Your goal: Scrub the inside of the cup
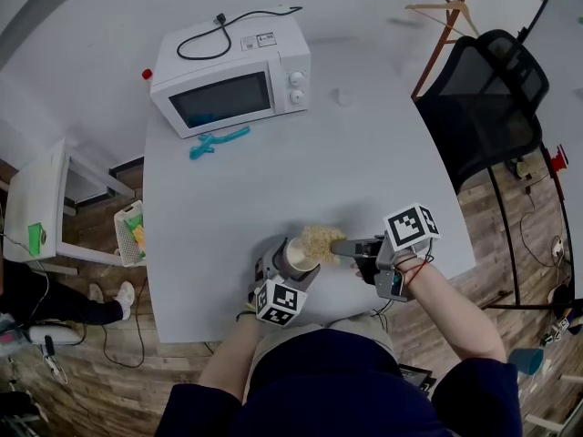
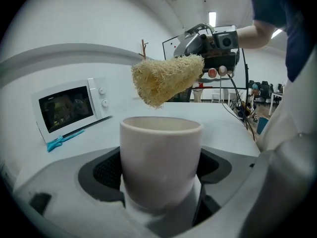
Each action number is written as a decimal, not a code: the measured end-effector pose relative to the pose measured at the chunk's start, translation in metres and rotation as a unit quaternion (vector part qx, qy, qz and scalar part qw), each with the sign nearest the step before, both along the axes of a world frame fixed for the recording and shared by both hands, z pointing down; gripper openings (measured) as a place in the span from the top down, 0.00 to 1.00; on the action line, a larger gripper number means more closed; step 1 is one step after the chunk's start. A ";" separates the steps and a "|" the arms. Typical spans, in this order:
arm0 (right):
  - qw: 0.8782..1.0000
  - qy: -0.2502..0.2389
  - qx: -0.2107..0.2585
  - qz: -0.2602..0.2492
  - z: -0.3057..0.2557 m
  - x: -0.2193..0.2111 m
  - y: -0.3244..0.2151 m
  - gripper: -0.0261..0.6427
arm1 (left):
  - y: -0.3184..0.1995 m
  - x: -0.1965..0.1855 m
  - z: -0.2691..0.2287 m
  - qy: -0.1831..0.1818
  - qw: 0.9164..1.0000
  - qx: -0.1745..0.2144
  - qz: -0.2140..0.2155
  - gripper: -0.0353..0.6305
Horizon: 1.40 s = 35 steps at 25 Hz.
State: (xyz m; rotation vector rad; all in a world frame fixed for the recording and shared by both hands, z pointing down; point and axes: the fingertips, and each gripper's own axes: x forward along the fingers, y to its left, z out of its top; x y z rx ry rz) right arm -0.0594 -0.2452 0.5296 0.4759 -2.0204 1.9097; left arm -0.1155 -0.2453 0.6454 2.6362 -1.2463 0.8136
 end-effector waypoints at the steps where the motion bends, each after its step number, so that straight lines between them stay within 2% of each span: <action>1: 1.000 -0.002 0.002 0.004 -0.001 0.001 0.000 0.76 | -0.001 0.001 0.001 0.006 1.000 -0.004 -0.003 0.30; 9: 0.999 -0.019 0.009 0.036 -0.003 0.011 0.003 0.76 | -0.007 0.000 0.007 0.055 0.997 -0.035 -0.039 0.30; 12: 0.999 -0.027 0.008 0.045 -0.005 0.015 0.008 0.76 | -0.011 -0.002 0.005 0.066 0.996 -0.031 -0.053 0.30; 18: 0.998 -0.037 0.012 0.056 -0.012 0.025 0.022 0.76 | -0.011 -0.004 0.010 0.058 0.995 -0.030 -0.073 0.30; 26: 0.997 -0.053 0.030 0.051 -0.023 0.046 0.054 0.76 | 0.009 -0.023 -0.001 0.048 0.990 -0.030 -0.132 0.29; 31: 0.997 -0.054 0.043 0.045 -0.025 0.056 0.069 0.76 | 0.031 -0.027 -0.020 0.057 0.984 -0.021 -0.169 0.29; 35: 0.995 -0.041 0.072 0.049 -0.025 0.062 0.075 0.76 | 0.051 -0.021 -0.038 0.072 0.980 -0.025 -0.183 0.29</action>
